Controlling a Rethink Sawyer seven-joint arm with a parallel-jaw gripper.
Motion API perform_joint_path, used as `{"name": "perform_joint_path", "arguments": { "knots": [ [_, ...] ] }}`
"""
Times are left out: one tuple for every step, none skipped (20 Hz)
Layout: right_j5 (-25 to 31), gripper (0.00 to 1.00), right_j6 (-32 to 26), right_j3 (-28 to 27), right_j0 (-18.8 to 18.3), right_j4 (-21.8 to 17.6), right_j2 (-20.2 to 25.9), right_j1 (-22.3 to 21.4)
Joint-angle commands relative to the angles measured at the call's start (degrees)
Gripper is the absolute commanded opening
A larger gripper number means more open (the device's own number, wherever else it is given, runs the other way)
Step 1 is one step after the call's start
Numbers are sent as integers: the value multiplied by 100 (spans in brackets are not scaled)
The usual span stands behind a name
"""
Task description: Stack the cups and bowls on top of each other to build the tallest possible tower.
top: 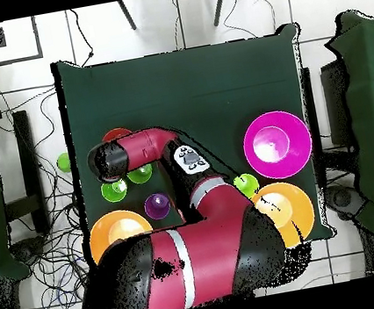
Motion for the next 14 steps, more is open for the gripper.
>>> {"name": "perform_joint_path", "arguments": {
  "knots": [
    [170,100,-535,-477,101,-490,39,233],
    [180,100,-547,-511,107,-494,38,248],
    [283,100,-593,-556,108,-477,50,237],
    [376,100,-631,-583,105,-461,63,214],
    [439,100,-655,-600,101,-443,79,210],
    [489,100,-668,-630,109,-428,88,210],
    [576,100,-692,-674,117,-411,93,197],
    [662,100,-717,-719,125,-394,98,185],
    [735,100,-763,-755,115,-390,109,178],
    [792,100,-819,-821,108,-402,117,198],
    [834,100,-908,-893,81,-421,148,245],
    [873,100,-1004,-957,36,-442,192,299],
    [873,100,-1086,-940,-20,-473,227,312],
    [905,100,-1169,-946,-69,-493,259,313]
  ]
}}
